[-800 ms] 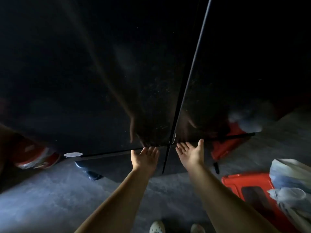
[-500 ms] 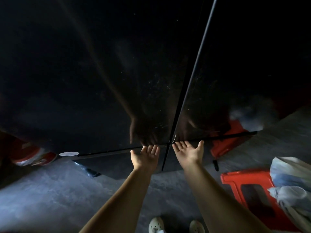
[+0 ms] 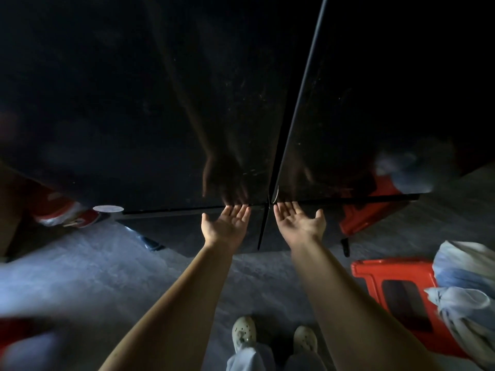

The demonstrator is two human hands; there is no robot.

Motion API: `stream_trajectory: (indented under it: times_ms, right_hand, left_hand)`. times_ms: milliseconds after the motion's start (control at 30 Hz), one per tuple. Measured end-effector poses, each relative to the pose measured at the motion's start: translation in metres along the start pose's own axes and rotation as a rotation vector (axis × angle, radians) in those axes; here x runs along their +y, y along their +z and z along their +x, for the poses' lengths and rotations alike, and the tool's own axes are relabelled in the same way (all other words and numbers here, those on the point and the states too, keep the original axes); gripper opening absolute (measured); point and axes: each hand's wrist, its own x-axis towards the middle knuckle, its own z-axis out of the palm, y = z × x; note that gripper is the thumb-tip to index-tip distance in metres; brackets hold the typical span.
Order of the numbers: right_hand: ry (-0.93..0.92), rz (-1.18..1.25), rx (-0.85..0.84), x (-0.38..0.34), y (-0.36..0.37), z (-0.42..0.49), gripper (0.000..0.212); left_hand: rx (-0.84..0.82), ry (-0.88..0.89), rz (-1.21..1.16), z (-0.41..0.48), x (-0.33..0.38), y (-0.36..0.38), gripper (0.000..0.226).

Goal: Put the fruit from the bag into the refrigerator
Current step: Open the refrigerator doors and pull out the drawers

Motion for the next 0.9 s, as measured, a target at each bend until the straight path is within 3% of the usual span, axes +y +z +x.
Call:
stream_trajectory:
  times_ms: [633,900]
  right_hand:
    - [0.018,-0.15,-0.015,-0.012,-0.006,-0.007,0.071]
    - [-0.01,-0.035,-0.009,-0.005,0.007,0.0,0.073]
  left_hand:
    - [0.011,0.071,0.042,-0.01,-0.012,0.01,0.074]
    - [-0.002,0.098,0.054,-0.007,-0.017,0.008,0.072]
